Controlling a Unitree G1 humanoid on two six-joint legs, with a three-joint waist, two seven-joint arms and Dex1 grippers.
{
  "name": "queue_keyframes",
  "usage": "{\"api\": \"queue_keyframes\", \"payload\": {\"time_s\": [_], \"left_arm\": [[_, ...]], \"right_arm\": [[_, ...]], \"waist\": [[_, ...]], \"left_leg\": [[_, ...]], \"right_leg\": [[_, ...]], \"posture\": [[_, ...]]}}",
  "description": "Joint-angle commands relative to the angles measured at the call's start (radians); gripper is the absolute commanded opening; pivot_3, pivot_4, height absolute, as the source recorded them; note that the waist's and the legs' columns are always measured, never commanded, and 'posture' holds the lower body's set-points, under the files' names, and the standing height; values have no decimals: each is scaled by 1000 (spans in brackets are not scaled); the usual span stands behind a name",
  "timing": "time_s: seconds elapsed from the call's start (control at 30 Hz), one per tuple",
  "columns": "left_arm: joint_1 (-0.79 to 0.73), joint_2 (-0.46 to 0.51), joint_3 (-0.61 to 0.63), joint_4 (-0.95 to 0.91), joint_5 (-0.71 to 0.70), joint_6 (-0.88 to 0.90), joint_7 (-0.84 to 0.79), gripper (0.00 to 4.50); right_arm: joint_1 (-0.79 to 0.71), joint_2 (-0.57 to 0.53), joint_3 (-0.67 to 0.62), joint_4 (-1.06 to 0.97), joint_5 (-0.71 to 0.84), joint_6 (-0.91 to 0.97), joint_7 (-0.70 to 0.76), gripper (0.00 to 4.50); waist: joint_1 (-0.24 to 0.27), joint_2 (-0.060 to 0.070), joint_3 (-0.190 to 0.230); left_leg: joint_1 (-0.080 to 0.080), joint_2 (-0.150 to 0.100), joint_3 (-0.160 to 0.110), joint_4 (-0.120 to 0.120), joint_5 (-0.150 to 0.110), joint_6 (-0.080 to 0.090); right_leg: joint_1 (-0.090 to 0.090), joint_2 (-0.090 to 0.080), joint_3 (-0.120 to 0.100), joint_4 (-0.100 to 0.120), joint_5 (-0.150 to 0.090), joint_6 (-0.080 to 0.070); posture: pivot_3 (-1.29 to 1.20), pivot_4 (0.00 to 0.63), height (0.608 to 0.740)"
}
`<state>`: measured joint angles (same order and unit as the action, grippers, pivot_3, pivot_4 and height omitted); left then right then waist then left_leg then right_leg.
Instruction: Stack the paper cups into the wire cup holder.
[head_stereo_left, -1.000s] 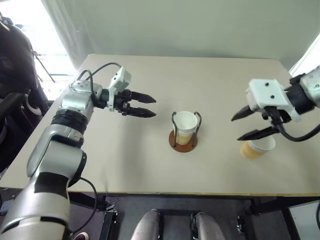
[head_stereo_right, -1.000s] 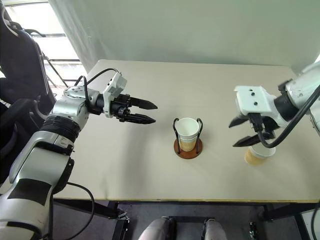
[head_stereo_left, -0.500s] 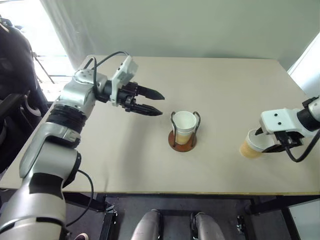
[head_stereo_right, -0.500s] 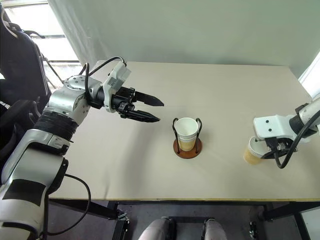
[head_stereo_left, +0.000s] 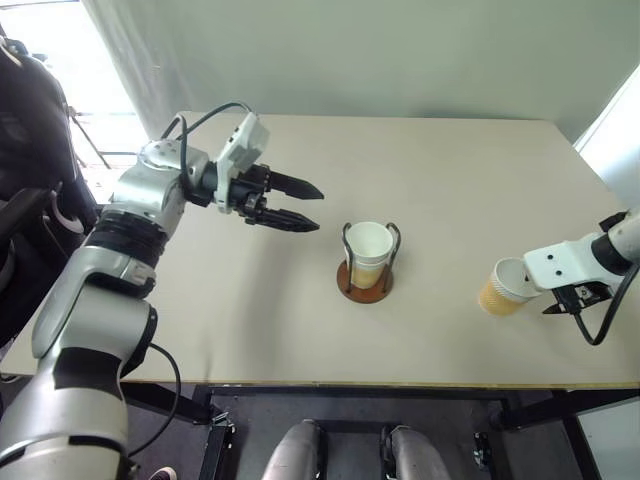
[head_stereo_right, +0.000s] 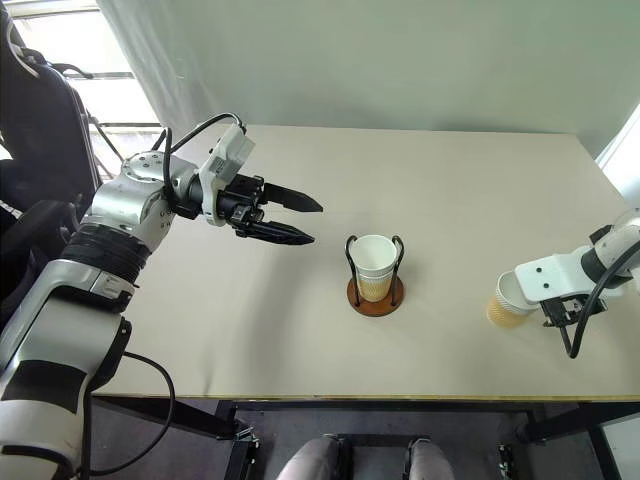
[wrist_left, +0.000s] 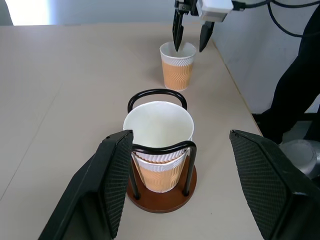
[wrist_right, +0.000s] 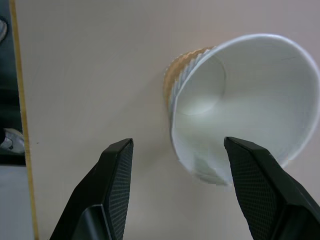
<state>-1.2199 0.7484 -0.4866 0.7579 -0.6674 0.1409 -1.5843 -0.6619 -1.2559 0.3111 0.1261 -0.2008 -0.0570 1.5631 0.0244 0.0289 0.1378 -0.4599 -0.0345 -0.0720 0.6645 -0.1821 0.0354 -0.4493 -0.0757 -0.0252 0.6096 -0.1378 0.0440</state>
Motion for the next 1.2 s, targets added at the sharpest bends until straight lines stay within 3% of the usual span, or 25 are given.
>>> {"api": "queue_keyframes", "payload": {"time_s": [0.03,0.1,0.3,0.57,0.73,1.0,1.2], "left_arm": [[-6,12,12,-10,-10,-5,-30,3306],[-4,13,15,-14,-9,-6,-30,3306],[2,11,26,-11,-3,-28,-30,3306],[5,-7,8,31,35,-87,-30,3306],[-8,-20,-12,79,52,-126,-30,3306],[-1,-28,-52,178,66,-204,-30,3306],[-8,-47,-62,244,81,-248,-30,3306]], "right_arm": [[-28,20,2,24,-31,-41,-3,2555],[-32,30,3,34,-41,-60,-1,2069],[-47,32,-7,28,-35,-67,41,42],[-118,13,7,-91,30,21,51,42],[-291,26,76,-157,69,84,51,42],[-612,143,196,-153,101,172,51,42],[-706,241,235,-115,74,186,51,42]], "waist": [[0,0,0],[1,0,0],[1,0,0],[-1,0,0],[-4,0,0],[-8,0,0],[-5,0,0]], "left_leg": [[0,0,0,0,0,0],[0,0,0,0,0,0],[0,0,0,0,-1,0],[0,0,0,-1,0,0],[0,0,0,-1,0,0],[-1,0,0,-2,-1,-1],[-2,0,-1,-2,-3,-1]], "right_leg": [[0,0,0,0,0,0],[0,0,0,0,2,-3],[0,0,0,-1,4,-6],[0,0,0,-1,3,-6],[0,0,0,-1,-1,-1],[-2,0,0,-1,2,-8],[-3,0,-1,-1,0,-9]], "posture": [[0,150,740],[0,150,740],[0,150,740],[0,150,740],[0,150,740],[0,150,740],[0,150,740]]}}
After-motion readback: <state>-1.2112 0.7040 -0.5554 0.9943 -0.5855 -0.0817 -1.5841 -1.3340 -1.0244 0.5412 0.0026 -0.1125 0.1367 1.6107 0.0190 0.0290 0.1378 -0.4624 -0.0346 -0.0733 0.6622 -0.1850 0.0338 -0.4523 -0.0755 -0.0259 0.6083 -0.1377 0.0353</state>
